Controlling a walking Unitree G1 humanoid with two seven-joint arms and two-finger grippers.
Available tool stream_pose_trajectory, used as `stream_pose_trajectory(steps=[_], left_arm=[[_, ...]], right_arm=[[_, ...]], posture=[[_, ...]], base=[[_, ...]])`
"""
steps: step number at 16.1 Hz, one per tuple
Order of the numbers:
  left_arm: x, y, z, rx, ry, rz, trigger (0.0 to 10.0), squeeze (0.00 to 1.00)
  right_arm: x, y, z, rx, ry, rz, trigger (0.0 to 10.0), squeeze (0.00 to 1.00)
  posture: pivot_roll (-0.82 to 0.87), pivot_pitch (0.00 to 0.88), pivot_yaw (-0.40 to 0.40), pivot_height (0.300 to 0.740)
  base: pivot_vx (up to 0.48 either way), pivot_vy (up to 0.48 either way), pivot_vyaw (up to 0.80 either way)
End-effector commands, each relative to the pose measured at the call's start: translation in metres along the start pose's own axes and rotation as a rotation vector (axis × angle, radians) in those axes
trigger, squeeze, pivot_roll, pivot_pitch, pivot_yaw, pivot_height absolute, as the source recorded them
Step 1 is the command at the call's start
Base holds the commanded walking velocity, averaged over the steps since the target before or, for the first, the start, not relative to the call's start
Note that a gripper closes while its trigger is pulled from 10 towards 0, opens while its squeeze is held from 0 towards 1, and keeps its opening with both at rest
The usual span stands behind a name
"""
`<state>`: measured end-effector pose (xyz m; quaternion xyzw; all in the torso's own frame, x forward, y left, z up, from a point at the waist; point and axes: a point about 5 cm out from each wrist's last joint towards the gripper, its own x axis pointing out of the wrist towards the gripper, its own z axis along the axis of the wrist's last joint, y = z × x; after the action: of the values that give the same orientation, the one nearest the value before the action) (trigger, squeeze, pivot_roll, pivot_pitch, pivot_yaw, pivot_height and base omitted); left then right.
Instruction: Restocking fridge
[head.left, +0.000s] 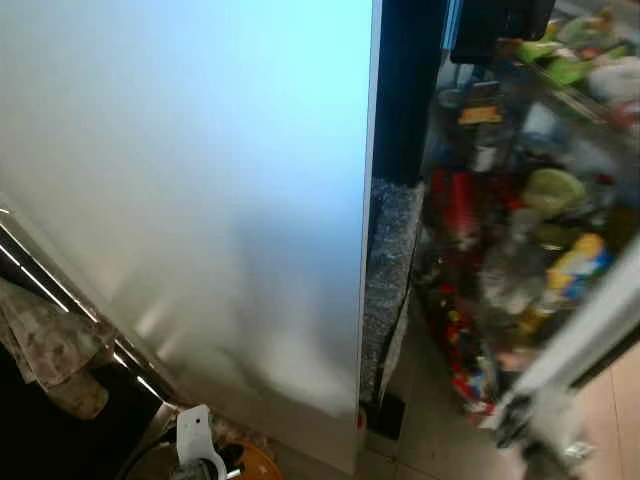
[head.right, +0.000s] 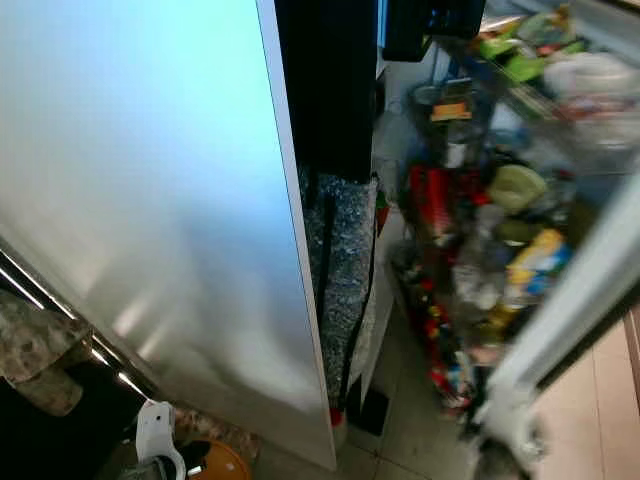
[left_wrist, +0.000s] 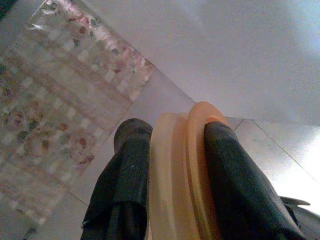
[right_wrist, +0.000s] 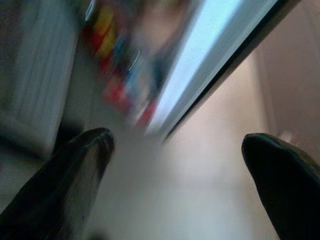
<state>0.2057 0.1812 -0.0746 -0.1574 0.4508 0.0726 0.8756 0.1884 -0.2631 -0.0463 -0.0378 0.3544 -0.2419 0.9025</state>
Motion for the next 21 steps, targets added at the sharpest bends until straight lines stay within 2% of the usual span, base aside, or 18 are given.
stream_pose_trajectory(steps=[1, 3, 4, 5, 6, 7, 8, 9, 11, 13, 18, 20, 21], left_arm=[[-0.001, 0.007, -0.003, 0.003, 0.02, 0.021, 10.0, 0.0], [-0.002, 0.009, -0.004, 0.011, 0.023, 0.032, 10.0, 0.0], [-0.002, 0.009, -0.004, 0.011, 0.024, 0.034, 10.0, 0.0], [-0.002, 0.01, -0.004, 0.007, 0.022, 0.037, 10.0, 0.0], [-0.002, 0.01, -0.004, 0.004, 0.023, 0.042, 10.0, 0.0], [-0.002, 0.01, -0.005, 0.007, 0.026, 0.045, 10.0, 0.0], [-0.002, 0.011, -0.005, 0.014, 0.029, 0.046, 10.0, 0.0], [-0.002, 0.01, -0.006, 0.032, 0.036, 0.047, 10.0, 0.0], [-0.002, 0.01, -0.007, 0.036, 0.04, 0.045, 10.0, 0.0], [-0.002, 0.01, -0.007, 0.038, 0.041, 0.042, 10.0, 0.0], [-0.002, 0.009, -0.006, 0.044, 0.041, 0.039, 10.0, 0.0], [-0.002, 0.009, -0.005, 0.048, 0.038, 0.04, 10.0, 0.0], [-0.002, 0.009, -0.005, 0.047, 0.037, 0.04, 10.0, 0.0]], right_arm=[[-0.001, 0.006, -0.017, 0.01, 0.08, 0.032, 10.0, 0.0], [-0.011, 0.016, -0.056, -0.167, 0.225, 0.137, 10.0, 0.0], [-0.014, 0.018, -0.064, -0.223, 0.253, 0.171, 10.0, 0.0], [-0.018, 0.016, -0.074, -0.214, 0.298, 0.176, 10.0, 0.0], [-0.02, 0.015, -0.08, -0.145, 0.332, 0.142, 10.0, 0.0], [-0.021, 0.018, -0.081, -0.118, 0.335, 0.141, 10.0, 0.0], [-0.021, 0.021, -0.081, -0.136, 0.327, 0.161, 10.0, 0.0], [-0.024, 0.032, -0.081, -0.199, 0.31, 0.219, 10.0, 0.0], [-0.026, 0.038, -0.082, -0.18, 0.307, 0.249, 10.0, 0.0], [-0.026, 0.041, -0.083, -0.208, 0.311, 0.262, 10.0, 0.0], [-0.028, 0.043, -0.083, -0.211, 0.307, 0.278, 10.0, 0.0], [-0.029, 0.045, -0.085, -0.246, 0.303, 0.296, 10.0, 0.0], [-0.029, 0.044, -0.086, -0.23, 0.311, 0.285, 10.0, 0.0]], posture=[[-0.14, 0.0, 0.104, 0.74], [-0.14, 0.0, 0.104, 0.74], [-0.14, 0.0, 0.105, 0.74], [-0.13, 0.0, 0.106, 0.74], [-0.12, 0.0, 0.108, 0.74], [-0.13, 0.0, 0.111, 0.74], [-0.13, 0.0, 0.113, 0.74], [-0.14, 0.0, 0.115, 0.74], [-0.14, 0.0, 0.113, 0.74], [-0.14, 0.0, 0.113, 0.74], [-0.14, 0.0, 0.113, 0.74], [-0.14, 0.0, 0.11, 0.74], [-0.13, 0.0, 0.109, 0.74]], base=[[0.0, 0.0, 0.0], [0.0, 0.0, 0.0], [0.0, 0.0, 0.0], [0.0, 0.0, 0.0], [0.0, 0.0, 0.0], [0.0, 0.0, 0.0], [0.0, 0.0, 0.0], [0.0, 0.0, 0.0], [0.0, 0.0, 0.0], [0.0, -0.142, 0.0], [0.0, -0.286, 0.0], [0.0, -0.289, 0.8], [0.0, -0.315, 0.8]])
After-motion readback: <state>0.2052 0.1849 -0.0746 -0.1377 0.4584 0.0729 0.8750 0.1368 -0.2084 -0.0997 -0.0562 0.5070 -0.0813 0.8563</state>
